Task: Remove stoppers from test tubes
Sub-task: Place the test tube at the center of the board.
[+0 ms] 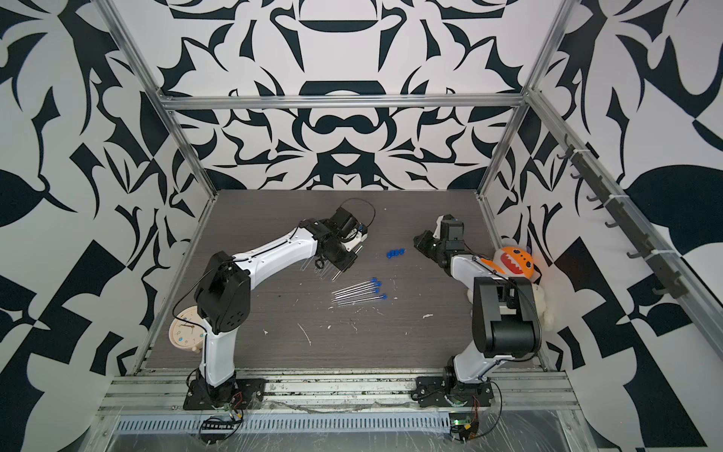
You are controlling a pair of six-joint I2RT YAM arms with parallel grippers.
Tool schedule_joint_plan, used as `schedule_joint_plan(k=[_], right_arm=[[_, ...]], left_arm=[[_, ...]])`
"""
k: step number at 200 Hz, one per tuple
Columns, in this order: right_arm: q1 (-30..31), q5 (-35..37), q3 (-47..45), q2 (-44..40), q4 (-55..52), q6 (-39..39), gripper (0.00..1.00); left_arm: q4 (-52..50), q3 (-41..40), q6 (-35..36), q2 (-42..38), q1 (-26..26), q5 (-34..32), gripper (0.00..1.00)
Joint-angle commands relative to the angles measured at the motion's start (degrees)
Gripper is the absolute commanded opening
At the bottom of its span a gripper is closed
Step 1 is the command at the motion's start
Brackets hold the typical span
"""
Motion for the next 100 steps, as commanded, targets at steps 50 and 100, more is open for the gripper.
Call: schedule_joint_plan(k=[50, 100], right_arm=[[-0.12, -0.65, 3.90, 7.72, -4.98, -3.31, 0.00], [-0.14, -2.79, 3.00, 11.35, -0.75, -0.41, 0.02]], left_arm=[[-0.74, 3.11, -1.20, 4.23, 1.96, 0.10, 0.00], [-1.01, 3.18, -0.61, 6.73, 2.04, -0.50, 0.00]])
